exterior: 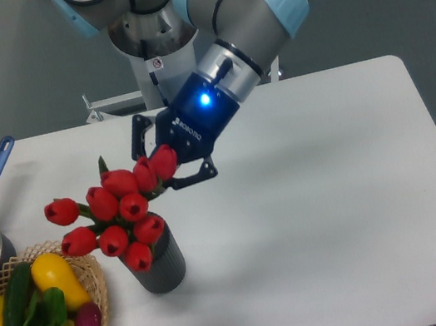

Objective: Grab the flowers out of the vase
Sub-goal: 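Lift the tulip bunch up out of the grey vase and carry it away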

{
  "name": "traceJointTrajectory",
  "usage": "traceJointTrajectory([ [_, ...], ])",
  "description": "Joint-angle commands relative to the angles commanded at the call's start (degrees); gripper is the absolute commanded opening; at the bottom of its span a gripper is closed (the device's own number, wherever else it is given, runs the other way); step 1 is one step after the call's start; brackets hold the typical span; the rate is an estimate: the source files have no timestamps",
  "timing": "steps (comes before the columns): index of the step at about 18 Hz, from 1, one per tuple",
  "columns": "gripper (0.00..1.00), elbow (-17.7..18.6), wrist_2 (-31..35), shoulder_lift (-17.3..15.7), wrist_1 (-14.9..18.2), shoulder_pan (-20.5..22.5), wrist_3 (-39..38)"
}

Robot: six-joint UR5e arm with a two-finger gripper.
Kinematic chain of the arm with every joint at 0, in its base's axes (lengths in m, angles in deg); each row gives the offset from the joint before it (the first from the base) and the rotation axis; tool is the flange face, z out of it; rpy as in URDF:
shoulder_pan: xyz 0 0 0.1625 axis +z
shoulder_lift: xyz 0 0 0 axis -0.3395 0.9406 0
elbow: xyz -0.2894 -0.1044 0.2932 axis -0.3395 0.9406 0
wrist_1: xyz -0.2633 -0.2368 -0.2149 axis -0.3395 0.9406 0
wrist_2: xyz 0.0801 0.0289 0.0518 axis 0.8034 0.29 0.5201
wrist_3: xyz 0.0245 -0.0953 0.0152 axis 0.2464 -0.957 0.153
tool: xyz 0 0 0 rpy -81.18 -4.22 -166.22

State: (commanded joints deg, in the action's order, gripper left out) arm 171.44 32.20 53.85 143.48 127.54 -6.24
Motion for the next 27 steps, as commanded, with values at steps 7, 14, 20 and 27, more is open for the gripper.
traceJointTrajectory([
  [7, 0.0, -4.93, -3.86, 0.09, 0.0, 6.58, -1.68],
  [14, 0.0, -5.72, -0.02, 2.98, -0.7, 14.58, 1.29],
  [20, 0.0, -5.55, 18.16, 4.74, -0.35, 16.7, 9.03],
  [27, 0.01, -5.72, 38.83, 9.4, -0.53, 16.53, 19.67],
])
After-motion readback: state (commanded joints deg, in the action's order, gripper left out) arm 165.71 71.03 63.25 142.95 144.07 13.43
